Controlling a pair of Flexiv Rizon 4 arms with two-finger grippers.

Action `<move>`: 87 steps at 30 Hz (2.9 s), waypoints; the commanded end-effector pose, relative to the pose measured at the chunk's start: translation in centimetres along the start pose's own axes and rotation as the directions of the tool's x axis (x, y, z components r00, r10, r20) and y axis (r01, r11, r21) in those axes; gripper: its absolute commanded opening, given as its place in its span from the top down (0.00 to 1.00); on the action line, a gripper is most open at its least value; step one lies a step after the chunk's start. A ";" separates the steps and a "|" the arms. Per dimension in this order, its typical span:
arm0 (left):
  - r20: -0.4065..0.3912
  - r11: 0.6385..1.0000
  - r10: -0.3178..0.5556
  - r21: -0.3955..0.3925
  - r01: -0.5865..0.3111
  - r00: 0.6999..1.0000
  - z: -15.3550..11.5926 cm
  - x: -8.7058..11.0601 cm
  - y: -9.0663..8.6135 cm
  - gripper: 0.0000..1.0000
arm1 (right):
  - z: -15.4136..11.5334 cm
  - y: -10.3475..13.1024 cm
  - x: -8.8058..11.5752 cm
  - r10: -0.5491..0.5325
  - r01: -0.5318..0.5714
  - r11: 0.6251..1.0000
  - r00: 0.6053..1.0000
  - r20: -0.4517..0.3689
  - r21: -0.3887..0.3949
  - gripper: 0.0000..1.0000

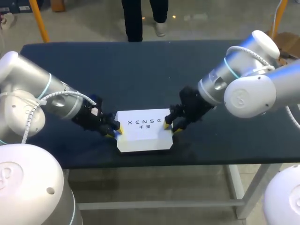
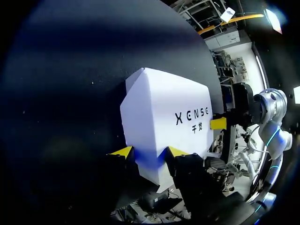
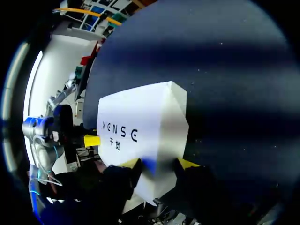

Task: Assemble the packaging by folding the flat box into shape, placing the metal phone stand inside, and closing the box properly

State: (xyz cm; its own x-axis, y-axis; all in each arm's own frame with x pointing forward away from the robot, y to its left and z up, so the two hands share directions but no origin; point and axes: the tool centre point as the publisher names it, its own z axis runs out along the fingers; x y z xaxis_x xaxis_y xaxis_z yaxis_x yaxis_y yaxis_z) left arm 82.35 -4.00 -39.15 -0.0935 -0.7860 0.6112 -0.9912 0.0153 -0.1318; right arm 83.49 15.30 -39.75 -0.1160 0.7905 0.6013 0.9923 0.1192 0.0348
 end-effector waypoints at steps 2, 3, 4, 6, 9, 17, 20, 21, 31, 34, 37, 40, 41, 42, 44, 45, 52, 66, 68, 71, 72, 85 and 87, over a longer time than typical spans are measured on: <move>-0.018 1.000 -0.001 -0.003 0.001 1.000 2.0 -1.4 -0.7 0.52 | 0.6 0.5 -0.3 0.000 0.001 1.000 1.000 -0.015 0.030 0.47; -0.020 1.000 -0.002 -0.002 0.002 1.000 2.0 -1.4 -0.8 0.52 | 0.6 0.5 -0.3 0.000 0.000 1.000 1.000 -0.015 0.030 0.47; -0.023 1.000 -0.002 -0.001 0.002 1.000 2.0 -1.4 -0.8 0.52 | 0.6 0.5 -0.3 0.000 0.000 1.000 1.000 -0.016 0.031 0.47; -0.028 1.000 -0.003 0.000 0.003 1.000 2.0 -1.4 -0.8 0.52 | 0.6 0.5 -0.2 0.000 0.000 1.000 1.000 -0.018 0.031 0.47; -0.034 1.000 -0.003 0.002 0.003 0.999 2.0 -1.4 -0.8 0.52 | 0.6 0.5 -0.2 0.000 0.001 1.000 1.000 -0.019 0.030 0.48; -0.048 1.000 -0.005 0.000 0.005 0.999 2.1 -1.4 -0.9 0.52 | 0.5 0.5 -0.1 0.000 0.001 1.000 1.000 -0.020 0.030 0.48; -0.053 1.000 -0.007 -0.001 0.007 0.999 2.2 -1.3 -0.9 0.53 | 0.5 0.5 -0.1 0.001 0.000 1.000 1.000 -0.021 0.031 0.49; -0.056 1.000 -0.008 -0.001 0.008 0.998 2.2 -1.3 -0.9 0.53 | 0.5 0.5 -0.1 0.001 0.000 1.000 1.000 -0.022 0.030 0.48; -0.097 1.000 -0.015 -0.002 0.015 0.995 2.4 -0.9 -1.0 0.47 | 0.7 0.7 0.0 0.007 -0.005 1.000 0.999 -0.049 0.026 0.46; -0.103 1.000 -0.018 0.000 0.018 0.995 2.3 -0.7 -1.0 0.44 | 0.7 0.8 -0.2 0.020 -0.018 1.000 0.998 -0.064 0.024 0.48; -0.105 1.000 -0.020 0.001 0.020 0.994 2.2 -0.4 -1.0 0.43 | 0.6 1.0 -0.3 0.027 -0.025 0.999 0.997 -0.076 0.028 0.49; -0.094 1.000 -0.019 0.005 0.019 0.995 2.0 -0.1 -1.0 0.47 | 0.6 1.0 -0.4 0.029 -0.027 0.999 0.997 -0.078 0.028 0.49; -0.090 1.000 -0.017 0.006 0.018 0.996 1.9 0.0 -1.0 0.49 | 0.6 1.0 -0.4 0.030 -0.028 0.999 0.997 -0.078 0.028 0.48; -0.084 1.000 -0.018 0.007 0.019 0.996 1.8 0.1 -1.0 0.50 | 0.6 1.0 -0.4 0.030 -0.028 0.999 0.997 -0.077 0.028 0.49; -0.070 1.000 -0.020 0.008 0.020 0.997 1.7 0.2 -0.9 0.51 | 0.4 1.0 -0.3 0.031 -0.029 0.999 0.997 -0.073 0.026 0.48; -0.062 1.000 -0.024 0.008 0.024 0.998 1.6 0.2 -0.9 0.52 | 0.4 1.0 -0.3 0.031 -0.030 0.999 0.997 -0.070 0.025 0.49; -0.015 0.999 -0.048 0.006 0.048 0.999 1.3 0.2 -0.8 0.52 | 0.1 1.0 -0.4 0.036 -0.035 0.999 0.998 -0.055 0.022 0.50; 0.029 0.998 -0.063 0.006 0.063 0.998 0.8 0.3 -0.6 0.54 | 0.0 0.7 0.0 0.036 -0.035 0.999 0.998 -0.050 0.022 0.51; 0.026 0.998 -0.063 0.004 0.063 0.998 0.9 0.5 -0.6 0.55 | 0.2 0.6 0.1 0.035 -0.034 0.999 0.998 -0.053 0.024 0.51; 0.025 0.998 -0.061 -0.002 0.061 0.998 1.1 0.6 -0.6 0.56 | 0.3 0.5 0.2 0.035 -0.033 0.999 0.998 -0.055 0.026 0.51; 0.025 0.998 -0.060 -0.003 0.060 0.998 1.2 0.7 -0.6 0.56 | 0.3 0.5 0.2 0.035 -0.033 0.999 0.998 -0.056 0.026 0.51; 0.019 0.998 -0.064 -0.017 0.065 0.998 1.5 1.1 -0.8 0.55 | 0.3 0.8 0.2 0.069 -0.068 0.997 0.996 -0.062 0.026 0.52; 0.017 0.997 -0.071 -0.017 0.071 0.997 1.4 1.1 -0.8 0.54 | 0.3 1.0 0.1 0.082 -0.081 0.996 0.995 -0.065 0.025 0.52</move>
State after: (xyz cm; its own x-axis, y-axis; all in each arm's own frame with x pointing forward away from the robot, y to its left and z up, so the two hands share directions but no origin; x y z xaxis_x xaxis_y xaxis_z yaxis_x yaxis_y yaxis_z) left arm 82.85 -4.80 -38.68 -0.0235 -0.7914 0.6108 -0.9963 -0.0319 -0.0796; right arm 84.15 15.39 -39.58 -0.0343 0.7607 0.6482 0.9973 0.0682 -0.0272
